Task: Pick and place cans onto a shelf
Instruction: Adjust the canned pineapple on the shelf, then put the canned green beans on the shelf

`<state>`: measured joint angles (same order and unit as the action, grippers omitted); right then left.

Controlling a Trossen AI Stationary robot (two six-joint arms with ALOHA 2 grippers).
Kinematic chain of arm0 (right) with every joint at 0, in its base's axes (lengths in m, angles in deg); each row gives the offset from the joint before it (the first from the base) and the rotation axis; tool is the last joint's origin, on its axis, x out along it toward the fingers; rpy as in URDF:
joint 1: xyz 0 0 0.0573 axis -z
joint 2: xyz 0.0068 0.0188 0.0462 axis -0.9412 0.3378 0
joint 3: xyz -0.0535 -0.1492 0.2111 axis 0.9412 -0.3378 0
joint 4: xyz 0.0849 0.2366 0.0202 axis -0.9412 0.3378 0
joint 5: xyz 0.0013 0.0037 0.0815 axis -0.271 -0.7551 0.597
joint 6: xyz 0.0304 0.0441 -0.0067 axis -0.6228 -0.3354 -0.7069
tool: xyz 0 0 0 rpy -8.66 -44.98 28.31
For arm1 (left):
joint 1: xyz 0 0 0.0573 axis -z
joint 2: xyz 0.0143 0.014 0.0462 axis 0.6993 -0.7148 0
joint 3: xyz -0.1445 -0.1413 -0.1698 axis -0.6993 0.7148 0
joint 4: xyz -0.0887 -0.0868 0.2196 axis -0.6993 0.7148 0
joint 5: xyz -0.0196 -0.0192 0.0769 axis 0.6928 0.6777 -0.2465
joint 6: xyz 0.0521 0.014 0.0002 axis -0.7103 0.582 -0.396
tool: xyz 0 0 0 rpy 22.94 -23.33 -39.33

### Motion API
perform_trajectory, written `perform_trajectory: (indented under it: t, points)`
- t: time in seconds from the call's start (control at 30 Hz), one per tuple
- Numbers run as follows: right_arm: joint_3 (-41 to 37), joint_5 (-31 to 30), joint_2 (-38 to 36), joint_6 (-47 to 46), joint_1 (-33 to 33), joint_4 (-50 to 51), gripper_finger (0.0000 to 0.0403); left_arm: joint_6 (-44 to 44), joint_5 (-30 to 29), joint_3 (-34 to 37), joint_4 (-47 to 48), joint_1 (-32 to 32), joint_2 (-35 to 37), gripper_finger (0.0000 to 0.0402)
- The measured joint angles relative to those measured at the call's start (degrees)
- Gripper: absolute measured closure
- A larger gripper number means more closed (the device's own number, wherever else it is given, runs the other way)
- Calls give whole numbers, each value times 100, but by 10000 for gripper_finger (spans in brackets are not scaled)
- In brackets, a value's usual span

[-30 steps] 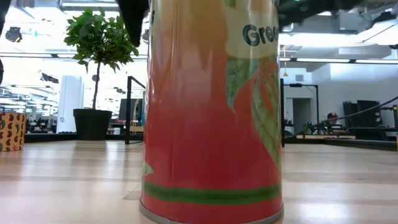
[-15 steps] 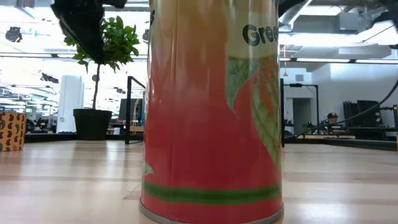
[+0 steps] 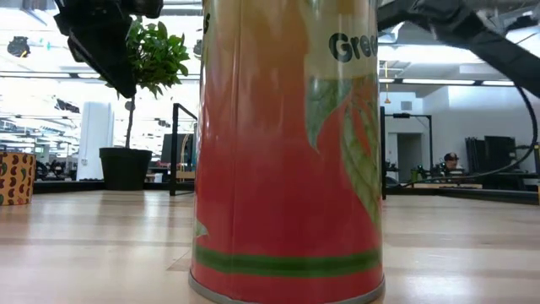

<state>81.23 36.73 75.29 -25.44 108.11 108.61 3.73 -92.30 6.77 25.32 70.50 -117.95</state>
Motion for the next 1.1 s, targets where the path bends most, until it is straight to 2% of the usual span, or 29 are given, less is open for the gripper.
perform_trajectory:
  t: [0.23,0.8,0.93,1.03,1.1]
  points:
    - [669,-255,700,-49,45,525,285,13,-116,0,-239,0,0,338]
    - [786,-258,773,290,-351,770,285,-42,-240,0,-278,0,-2,338]
    - [987,-441,659,224,-337,1000,285,-42,-241,0,-274,0,-2,338]
    - [912,-567,234,225,-281,1250,285,-42,-244,0,-232,0,-2,338]
    - [916,-407,-59,100,-272,1459,285,-86,-244,0,-223,0,-2,338]
